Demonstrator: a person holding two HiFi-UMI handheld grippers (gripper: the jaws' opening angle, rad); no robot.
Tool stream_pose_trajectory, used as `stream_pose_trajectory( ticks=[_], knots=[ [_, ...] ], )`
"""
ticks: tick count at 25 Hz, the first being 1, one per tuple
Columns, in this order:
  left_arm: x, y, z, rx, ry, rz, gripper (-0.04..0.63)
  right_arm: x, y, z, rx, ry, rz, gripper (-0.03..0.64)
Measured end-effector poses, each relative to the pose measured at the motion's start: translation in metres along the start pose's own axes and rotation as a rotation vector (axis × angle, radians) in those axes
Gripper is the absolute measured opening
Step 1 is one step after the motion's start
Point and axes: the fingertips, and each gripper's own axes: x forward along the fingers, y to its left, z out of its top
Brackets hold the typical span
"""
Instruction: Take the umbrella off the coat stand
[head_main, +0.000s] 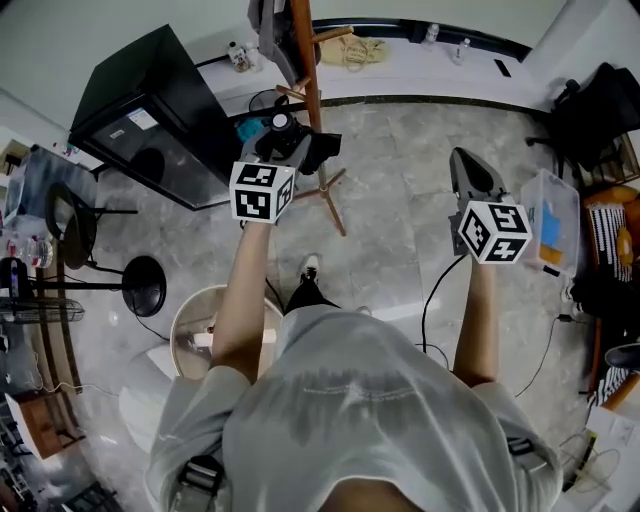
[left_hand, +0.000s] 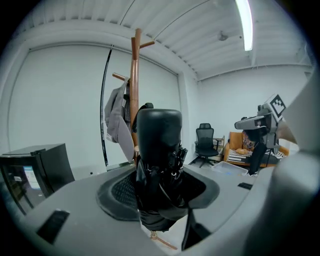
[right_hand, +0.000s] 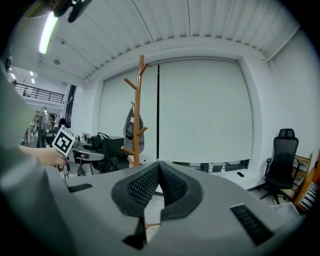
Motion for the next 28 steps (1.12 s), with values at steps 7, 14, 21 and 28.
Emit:
stream_pose_trajectory(
  ticks=[7,14,21,28],
  knots=[
    [-0.059,-0.020,0.017,0.008,-0.044,0.000,0.229,-0.006,0.014,0.011,-0.048,-0.027,0.052,0.021],
    [-0.107,-0.029,0.032,0.017,-0.090,0.023,0.229,-0.010,0.037,0.017,-0.084,-0.038,0.103,0.021],
    [-0.119,-0.026,0.037,0.023,-0.102,0.039,0.229,-0.006,0.047,0.020,-0.118,-0.029,0.115,0.021],
    [-0.118,-0.025,0.038,0.026,-0.105,0.034,0.229,-0.004,0.050,0.022,-0.152,-0.020,0.104,0.021]
  ],
)
